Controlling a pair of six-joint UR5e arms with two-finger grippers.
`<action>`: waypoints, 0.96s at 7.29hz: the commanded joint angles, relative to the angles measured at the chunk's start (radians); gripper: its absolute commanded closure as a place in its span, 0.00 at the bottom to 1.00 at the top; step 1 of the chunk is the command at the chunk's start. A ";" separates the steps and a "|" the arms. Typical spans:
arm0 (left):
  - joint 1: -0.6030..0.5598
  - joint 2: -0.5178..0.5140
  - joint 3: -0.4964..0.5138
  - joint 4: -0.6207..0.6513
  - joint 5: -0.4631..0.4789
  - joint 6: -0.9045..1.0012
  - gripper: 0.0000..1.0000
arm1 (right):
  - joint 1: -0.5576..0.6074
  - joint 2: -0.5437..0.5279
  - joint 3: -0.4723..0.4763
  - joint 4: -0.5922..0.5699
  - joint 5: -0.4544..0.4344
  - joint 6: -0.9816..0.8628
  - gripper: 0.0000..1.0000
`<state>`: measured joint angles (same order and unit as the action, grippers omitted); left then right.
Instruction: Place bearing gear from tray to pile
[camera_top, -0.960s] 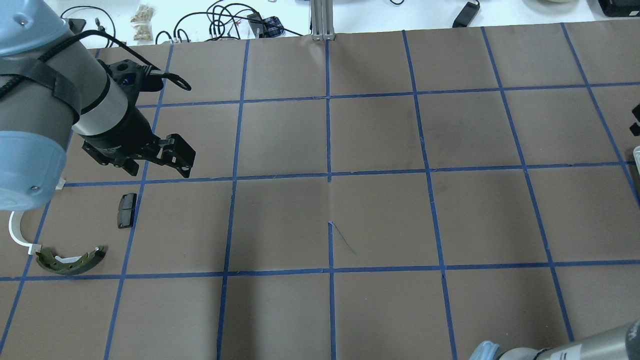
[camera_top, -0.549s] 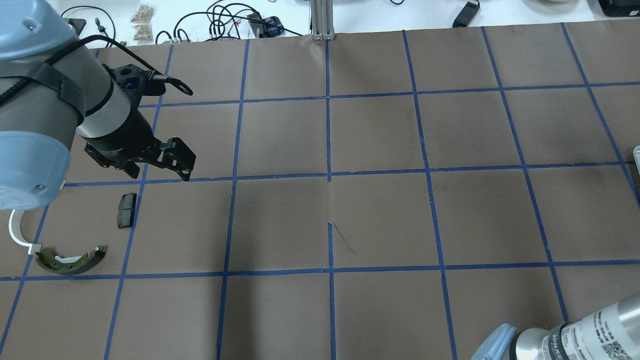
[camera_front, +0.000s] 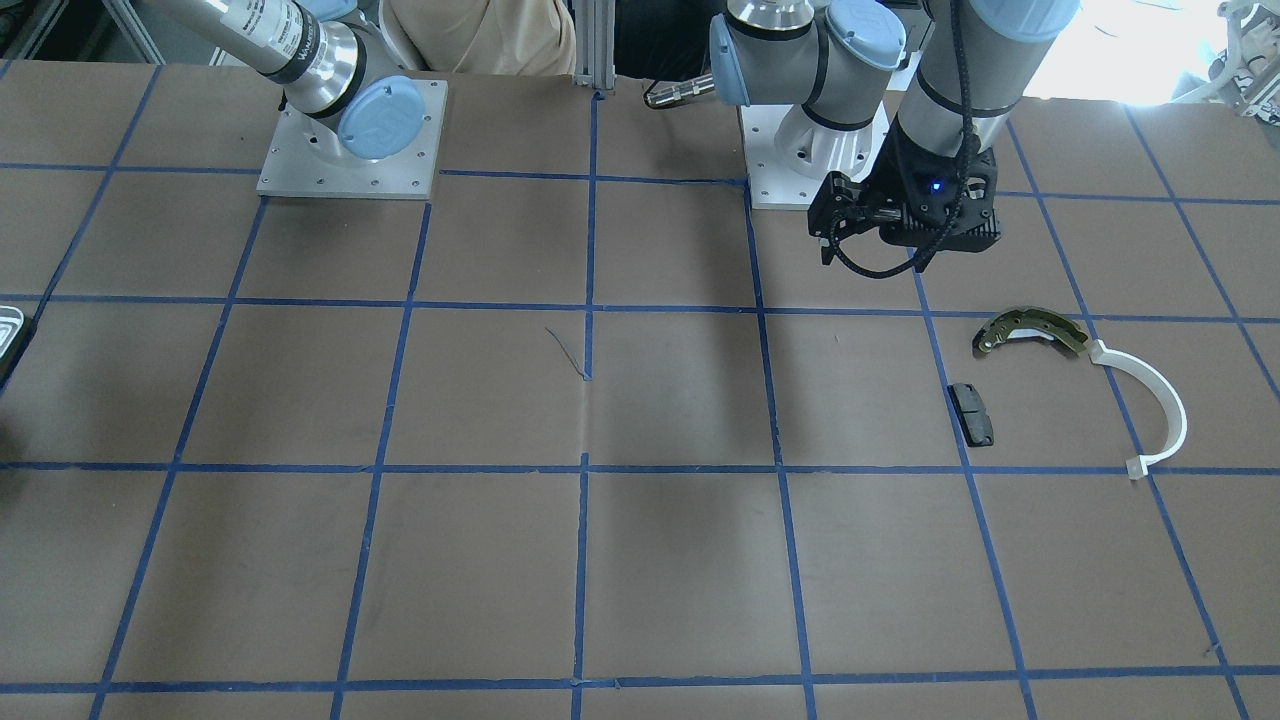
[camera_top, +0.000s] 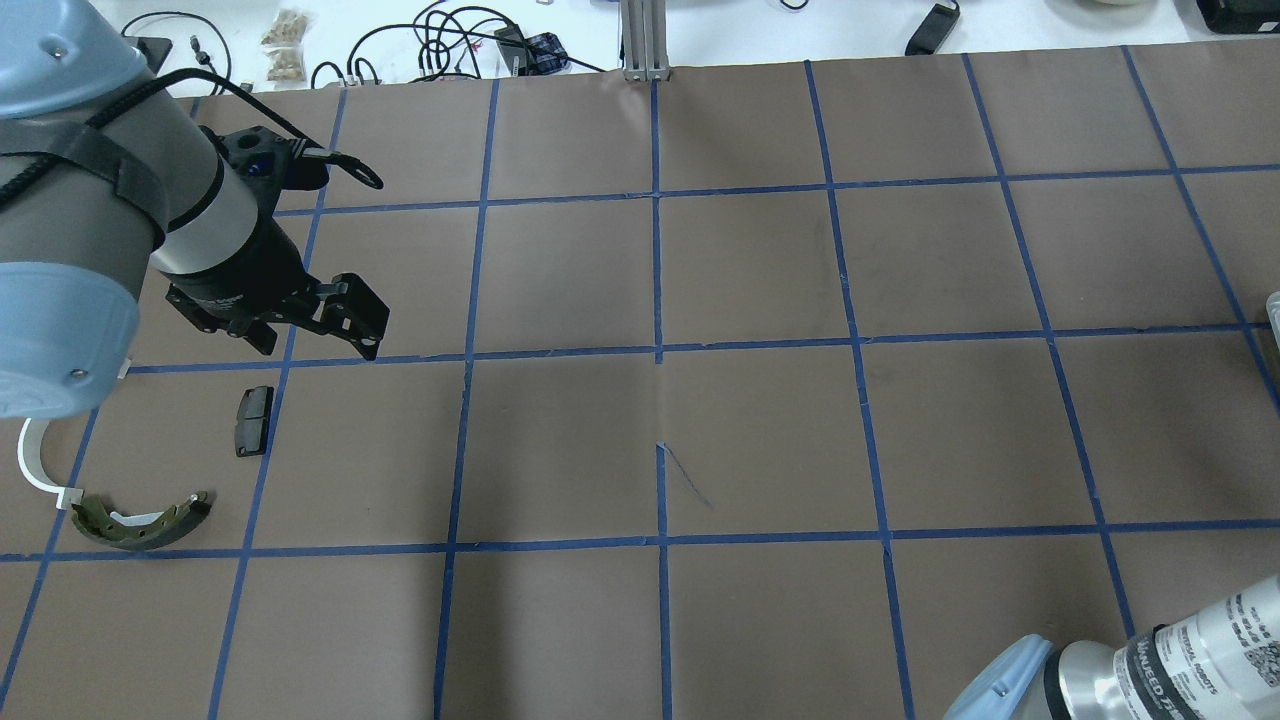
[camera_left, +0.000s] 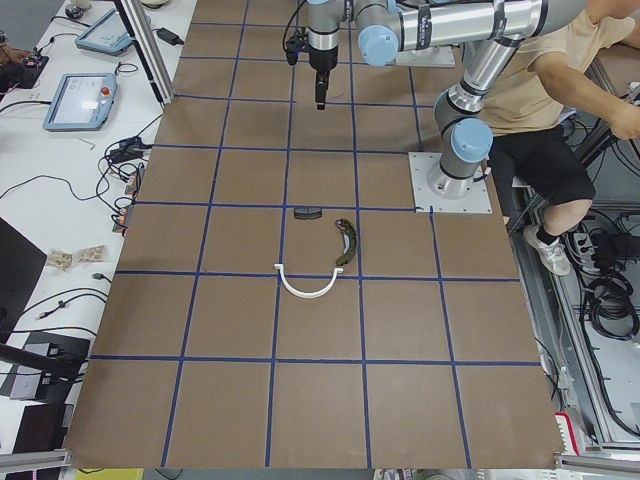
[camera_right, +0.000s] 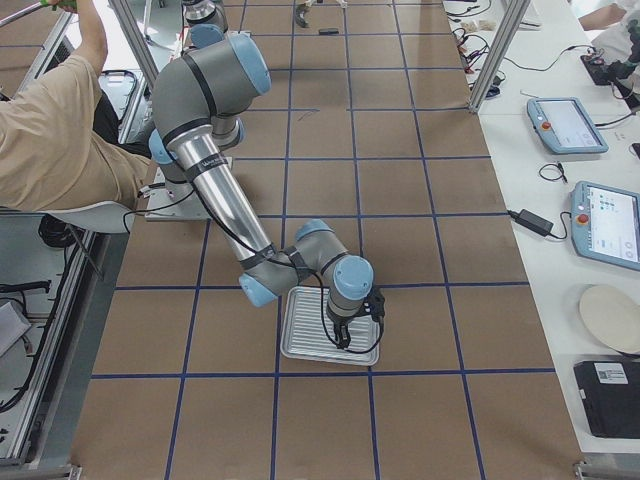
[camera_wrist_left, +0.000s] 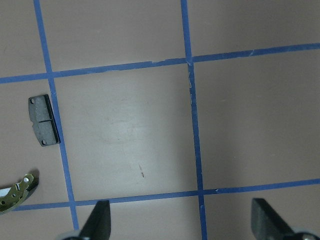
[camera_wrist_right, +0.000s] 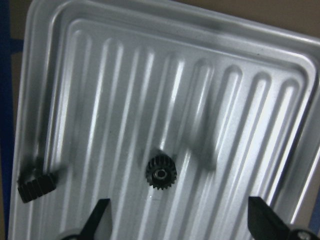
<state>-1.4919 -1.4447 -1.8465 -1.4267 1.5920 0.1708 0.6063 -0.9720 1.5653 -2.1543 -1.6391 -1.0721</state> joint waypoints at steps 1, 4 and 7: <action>-0.002 0.000 -0.003 0.020 -0.001 0.000 0.00 | 0.004 0.007 0.019 0.001 0.005 0.026 0.05; -0.001 -0.006 -0.002 0.022 -0.001 0.001 0.00 | 0.007 0.001 0.033 -0.045 0.005 0.066 0.12; 0.002 -0.016 -0.004 0.022 -0.001 0.003 0.00 | 0.009 0.004 0.035 -0.056 0.010 0.072 0.15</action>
<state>-1.4905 -1.4512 -1.8489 -1.4056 1.5919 0.1722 0.6146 -0.9685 1.5988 -2.2075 -1.6307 -1.0051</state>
